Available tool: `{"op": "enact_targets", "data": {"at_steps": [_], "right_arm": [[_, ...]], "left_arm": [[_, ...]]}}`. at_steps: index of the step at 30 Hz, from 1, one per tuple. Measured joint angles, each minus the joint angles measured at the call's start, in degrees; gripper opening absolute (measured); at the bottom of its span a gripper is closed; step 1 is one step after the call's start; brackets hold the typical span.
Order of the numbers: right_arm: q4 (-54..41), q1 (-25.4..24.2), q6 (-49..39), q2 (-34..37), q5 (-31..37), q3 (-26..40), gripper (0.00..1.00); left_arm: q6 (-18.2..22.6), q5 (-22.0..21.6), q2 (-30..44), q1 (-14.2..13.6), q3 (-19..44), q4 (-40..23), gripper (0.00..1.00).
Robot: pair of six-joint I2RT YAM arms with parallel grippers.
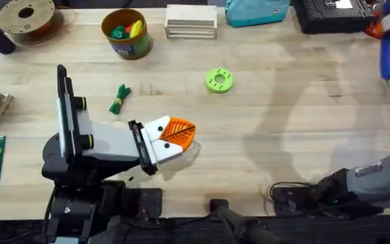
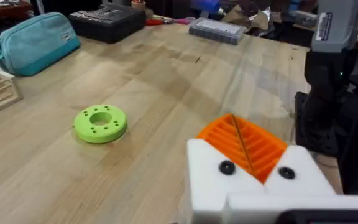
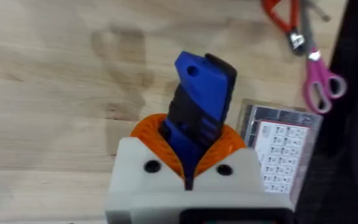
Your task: Pick up the gripper from the table and insert it into the empty holder that is missing its gripper. Then pick up a screw, insert it into the mounting hole, and use the screwdriver to tighten it. Finally, clean up the table by picking up the vegetable and placing it into the bucket.
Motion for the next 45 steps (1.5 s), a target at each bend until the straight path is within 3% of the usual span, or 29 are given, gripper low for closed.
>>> {"op": "enact_targets", "data": {"at_steps": [2,4,10,27,31,38,41,45], "right_arm": [[-0.29,0.65,0.27,-3.7,-0.14,0.0,0.02],[-0.71,2.06,1.96,-11.78,-0.19,0.0,0.02],[-5.27,4.96,3.82,-20.4,-1.42,0.0,0.019],[-8.56,5.22,6.42,-32.01,-4.86,-0.75,0.019],[-8.16,6.4,7.31,-40.25,-4.62,-6.04,0.019],[-3.35,15.06,9.85,-53.94,-4.71,-25.21,0.016],[-1.47,17.3,10.75,-55.46,-5.09,-30.9,0.015],[1.7,18.69,11.44,-54.85,-8.48,-33.45,0.014]], "left_arm": [[0.0,0.0,0.0,0.0,0.0,0.0,0.004],[0.0,0.0,0.0,0.0,0.0,0.0,0.004],[0.0,0.0,0.0,0.0,0.0,0.0,0.004],[0.0,0.0,0.0,0.0,0.0,0.0,0.004],[0.0,0.0,0.0,0.0,0.0,0.0,0.004],[0.0,0.0,0.0,0.0,0.0,0.0,0.004],[0.0,0.0,0.0,0.0,0.0,0.0,0.004],[0.0,0.0,0.0,0.0,0.0,0.0,0.004]]}}
